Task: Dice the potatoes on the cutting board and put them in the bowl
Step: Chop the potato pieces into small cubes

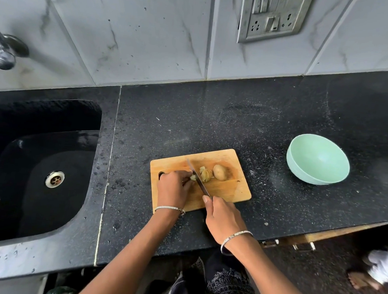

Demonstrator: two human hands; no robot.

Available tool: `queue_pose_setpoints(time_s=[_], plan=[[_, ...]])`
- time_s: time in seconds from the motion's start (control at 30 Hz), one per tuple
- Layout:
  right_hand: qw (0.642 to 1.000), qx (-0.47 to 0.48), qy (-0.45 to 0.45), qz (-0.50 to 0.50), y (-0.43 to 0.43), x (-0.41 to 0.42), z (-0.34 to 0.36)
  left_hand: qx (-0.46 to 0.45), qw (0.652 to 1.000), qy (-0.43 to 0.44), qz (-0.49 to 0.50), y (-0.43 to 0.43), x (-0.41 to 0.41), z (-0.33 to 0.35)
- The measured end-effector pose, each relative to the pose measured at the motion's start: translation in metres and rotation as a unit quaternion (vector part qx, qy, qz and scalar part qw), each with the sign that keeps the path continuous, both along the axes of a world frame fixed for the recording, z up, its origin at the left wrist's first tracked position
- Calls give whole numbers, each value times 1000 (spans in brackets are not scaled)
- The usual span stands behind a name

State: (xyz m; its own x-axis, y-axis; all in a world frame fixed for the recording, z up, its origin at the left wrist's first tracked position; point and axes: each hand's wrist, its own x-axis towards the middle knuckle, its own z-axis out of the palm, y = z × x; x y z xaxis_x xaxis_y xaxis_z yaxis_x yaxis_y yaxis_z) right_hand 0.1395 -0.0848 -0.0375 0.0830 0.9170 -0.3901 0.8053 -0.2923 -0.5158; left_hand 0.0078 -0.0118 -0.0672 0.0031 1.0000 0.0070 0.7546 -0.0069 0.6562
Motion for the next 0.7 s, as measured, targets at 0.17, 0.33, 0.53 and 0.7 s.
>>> queue_pose_setpoints(time_s=[0.17, 0.33, 0.53, 0.7], plan=[[1000, 0, -24, 3, 5, -5, -3, 0, 1000, -3, 6, 0, 0, -2], [997, 28, -74, 8, 2, -12, -7, -17, 999, -46, 23, 3, -2, -4], [999, 18, -40, -8, -18, 1, -8, -21, 996, -77, 30, 0, -3, -2], [999, 39, -28, -19, -22, 3, -3, -29, 994, -100, 36, -1, -5, -2]])
